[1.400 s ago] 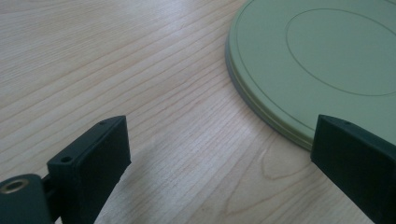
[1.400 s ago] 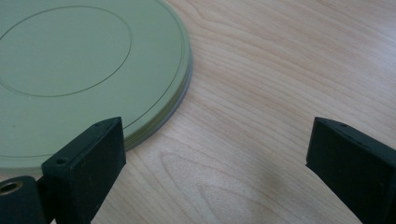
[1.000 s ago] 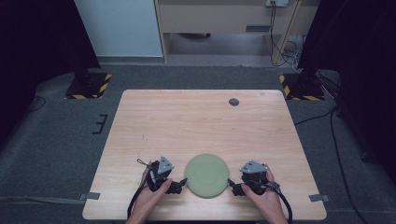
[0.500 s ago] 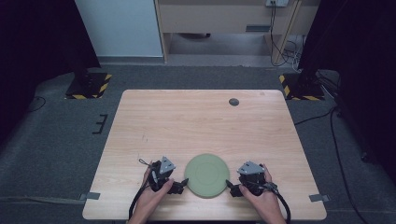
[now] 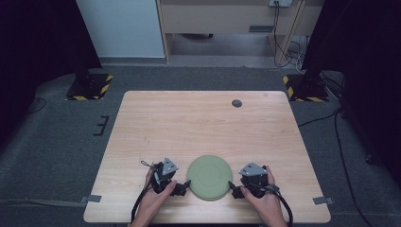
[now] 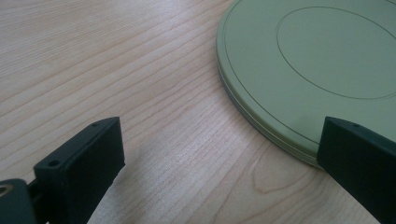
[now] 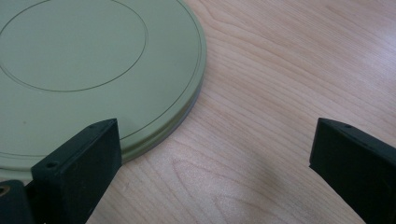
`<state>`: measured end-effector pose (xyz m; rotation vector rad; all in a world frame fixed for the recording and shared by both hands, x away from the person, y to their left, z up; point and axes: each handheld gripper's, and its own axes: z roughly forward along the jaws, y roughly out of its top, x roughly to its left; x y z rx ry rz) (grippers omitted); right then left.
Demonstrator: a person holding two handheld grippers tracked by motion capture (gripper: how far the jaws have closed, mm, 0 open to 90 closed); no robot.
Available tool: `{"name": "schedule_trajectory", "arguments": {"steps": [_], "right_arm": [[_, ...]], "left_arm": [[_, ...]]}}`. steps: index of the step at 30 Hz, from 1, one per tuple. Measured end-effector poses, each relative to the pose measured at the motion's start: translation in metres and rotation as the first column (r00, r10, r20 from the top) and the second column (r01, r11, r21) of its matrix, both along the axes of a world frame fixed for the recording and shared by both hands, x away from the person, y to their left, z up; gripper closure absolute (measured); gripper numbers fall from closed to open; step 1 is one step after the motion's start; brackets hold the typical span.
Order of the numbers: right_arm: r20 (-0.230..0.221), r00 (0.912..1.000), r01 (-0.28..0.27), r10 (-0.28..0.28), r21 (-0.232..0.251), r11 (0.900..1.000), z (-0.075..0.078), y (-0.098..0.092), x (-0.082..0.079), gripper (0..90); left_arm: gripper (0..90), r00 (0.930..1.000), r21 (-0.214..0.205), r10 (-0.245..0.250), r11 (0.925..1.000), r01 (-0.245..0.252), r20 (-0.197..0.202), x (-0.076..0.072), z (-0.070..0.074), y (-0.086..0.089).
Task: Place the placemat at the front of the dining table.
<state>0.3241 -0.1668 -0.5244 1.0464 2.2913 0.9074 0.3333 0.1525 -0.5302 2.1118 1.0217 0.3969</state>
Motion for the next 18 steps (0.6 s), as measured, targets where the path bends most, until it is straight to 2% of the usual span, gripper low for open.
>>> {"name": "schedule_trajectory", "arguments": {"steps": [18], "right_arm": [[0.015,0.9988,0.047,-0.047,-0.011,0.9988,-0.0004,0.0031,0.0082,1.2]], "left_arm": [[0.0,0.9996,0.005,0.025,0.9997,-0.025,0.010,0.0076,-0.0004,-0.0014]]}}
